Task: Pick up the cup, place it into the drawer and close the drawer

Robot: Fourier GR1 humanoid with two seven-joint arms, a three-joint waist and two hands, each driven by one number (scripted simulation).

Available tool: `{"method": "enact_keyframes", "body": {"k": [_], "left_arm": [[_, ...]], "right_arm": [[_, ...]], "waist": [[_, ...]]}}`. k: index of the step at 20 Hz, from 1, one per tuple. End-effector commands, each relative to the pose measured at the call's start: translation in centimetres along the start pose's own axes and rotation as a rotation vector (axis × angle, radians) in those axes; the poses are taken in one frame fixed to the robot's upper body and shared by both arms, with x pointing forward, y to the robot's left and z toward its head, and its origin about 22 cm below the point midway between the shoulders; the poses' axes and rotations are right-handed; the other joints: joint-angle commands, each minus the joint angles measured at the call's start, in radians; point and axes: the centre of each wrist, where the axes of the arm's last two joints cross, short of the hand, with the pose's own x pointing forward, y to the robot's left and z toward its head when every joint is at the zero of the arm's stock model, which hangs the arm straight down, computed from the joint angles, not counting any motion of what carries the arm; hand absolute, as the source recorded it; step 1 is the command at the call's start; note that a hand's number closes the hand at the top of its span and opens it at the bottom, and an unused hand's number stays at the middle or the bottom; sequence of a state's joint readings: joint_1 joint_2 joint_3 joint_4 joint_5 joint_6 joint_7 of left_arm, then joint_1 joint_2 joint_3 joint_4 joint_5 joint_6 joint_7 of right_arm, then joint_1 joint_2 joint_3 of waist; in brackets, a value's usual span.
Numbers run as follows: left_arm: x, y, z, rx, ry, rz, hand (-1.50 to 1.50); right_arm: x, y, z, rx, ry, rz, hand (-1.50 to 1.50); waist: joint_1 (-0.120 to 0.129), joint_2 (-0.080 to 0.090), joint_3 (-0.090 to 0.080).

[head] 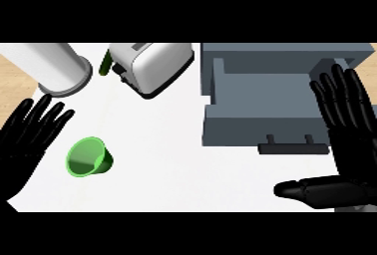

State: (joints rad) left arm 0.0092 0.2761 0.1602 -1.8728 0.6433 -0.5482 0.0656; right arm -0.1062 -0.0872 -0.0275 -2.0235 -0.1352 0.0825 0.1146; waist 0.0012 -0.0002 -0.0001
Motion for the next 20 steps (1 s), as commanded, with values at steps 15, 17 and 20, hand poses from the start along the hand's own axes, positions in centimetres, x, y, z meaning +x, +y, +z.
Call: {"method": "enact_keyframes", "body": {"k": [15, 17, 20], "left_arm": [[-4.4, 4.4, 2.5, 0.088, 0.152, -0.050, -1.50], [-4.7, 4.4, 5.1, 0.118, 0.151, -0.066, -1.50], [-5.8, 5.9, 3.1, 0.140, 0.178, -0.075, -1.50]], "right_arm": [[0.7, 0.0, -0.5, -0.010, -0.018, 0.036, -1.50], [1.5, 0.7, 0.3, 0.012, 0.005, 0.032, -1.50], [1.1, 1.1, -0.6, 0.008, 0.002, -0.002, -1.50]], "waist": [[-0.003, 0.001, 0.000], [-0.001, 0.000, 0.000], [-0.003, 0.000, 0.000]]}}
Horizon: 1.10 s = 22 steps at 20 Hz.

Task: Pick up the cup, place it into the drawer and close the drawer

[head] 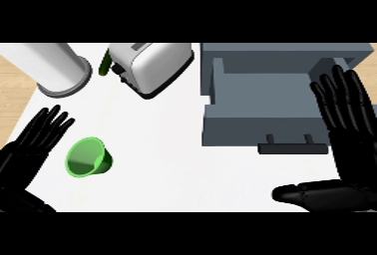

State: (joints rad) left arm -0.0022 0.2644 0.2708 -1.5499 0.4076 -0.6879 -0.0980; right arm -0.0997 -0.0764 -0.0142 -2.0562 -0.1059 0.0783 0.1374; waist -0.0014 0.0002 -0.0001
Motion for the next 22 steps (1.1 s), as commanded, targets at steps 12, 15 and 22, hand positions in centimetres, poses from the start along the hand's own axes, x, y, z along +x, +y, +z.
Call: {"method": "enact_keyframes", "body": {"k": [12, 15, 22], "left_arm": [[-8.3, 3.0, 3.3, 0.025, 0.084, -0.022, -1.50], [-8.5, 2.9, 1.3, 0.033, 0.090, -0.038, -1.50], [-10.0, 3.9, 0.3, 0.059, 0.085, -0.025, -1.50]], "right_arm": [[1.2, -0.1, -0.5, 0.013, -0.010, 0.004, -1.50], [1.2, 0.0, -0.5, 0.014, 0.000, -0.027, -1.50], [0.0, 0.3, 0.0, 0.018, -0.008, -0.018, -1.50]], "waist": [[-0.005, 0.001, -0.001], [-0.002, 0.000, 0.000], [-0.004, 0.001, 0.000]]}}
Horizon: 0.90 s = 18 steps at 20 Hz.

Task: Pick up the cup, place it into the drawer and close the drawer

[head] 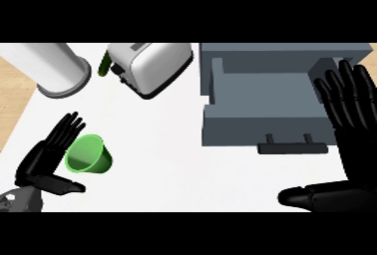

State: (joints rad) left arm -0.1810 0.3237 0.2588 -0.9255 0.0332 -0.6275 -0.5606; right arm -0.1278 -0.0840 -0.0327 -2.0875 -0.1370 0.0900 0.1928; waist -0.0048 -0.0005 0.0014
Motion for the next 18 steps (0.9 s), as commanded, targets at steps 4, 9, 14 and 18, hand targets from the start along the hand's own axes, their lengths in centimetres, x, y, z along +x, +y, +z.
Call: {"method": "enact_keyframes", "body": {"k": [4, 9, 14, 18], "left_arm": [[-2.2, 0.7, 0.5, -0.008, -0.037, 0.055, -1.50], [-3.3, 1.7, 2.0, 0.003, -0.019, 0.062, -1.50], [-4.5, 0.7, 1.0, -0.009, -0.026, 0.047, -1.50], [-5.9, -0.6, 1.1, -0.011, -0.020, 0.059, -1.50]], "right_arm": [[-2.2, -0.2, -1.2, -0.004, 0.017, 0.001, -1.50], [1.6, 0.5, 0.4, 0.019, 0.016, -0.003, -1.50], [0.1, -1.7, 1.0, 0.032, 0.012, -0.016, -1.50], [0.7, 0.9, -0.1, 0.028, -0.015, -0.019, -1.50]], "waist": [[0.002, 0.003, -0.002], [-0.006, 0.002, -0.003], [-0.016, 0.007, -0.004], [-0.017, 0.009, -0.006]]}}
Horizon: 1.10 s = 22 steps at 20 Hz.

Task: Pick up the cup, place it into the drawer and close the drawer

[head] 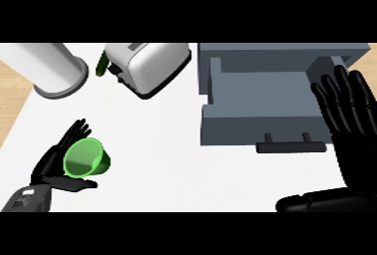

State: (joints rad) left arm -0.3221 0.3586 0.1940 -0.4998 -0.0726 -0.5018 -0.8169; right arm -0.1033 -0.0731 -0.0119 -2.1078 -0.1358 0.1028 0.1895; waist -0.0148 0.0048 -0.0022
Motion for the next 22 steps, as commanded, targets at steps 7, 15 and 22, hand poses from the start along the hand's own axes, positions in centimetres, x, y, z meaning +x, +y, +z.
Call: {"method": "enact_keyframes", "body": {"k": [7, 15, 22], "left_arm": [[-1.2, -1.5, -0.8, -0.103, -0.104, 0.152, -1.50], [-1.0, -1.2, -1.4, -0.098, -0.092, 0.211, -1.50], [-1.7, -2.8, -1.6, -0.187, -0.095, 0.325, -1.50]], "right_arm": [[-0.3, 0.0, -0.3, -0.010, 0.010, -0.012, -1.50], [-0.1, 0.2, -0.5, -0.006, -0.004, -0.014, -1.50], [-0.8, -0.5, 0.1, -0.006, 0.017, -0.012, -1.50]], "waist": [[-0.003, 0.001, -0.001], [-0.002, 0.002, -0.001], [0.000, 0.002, -0.001]]}}
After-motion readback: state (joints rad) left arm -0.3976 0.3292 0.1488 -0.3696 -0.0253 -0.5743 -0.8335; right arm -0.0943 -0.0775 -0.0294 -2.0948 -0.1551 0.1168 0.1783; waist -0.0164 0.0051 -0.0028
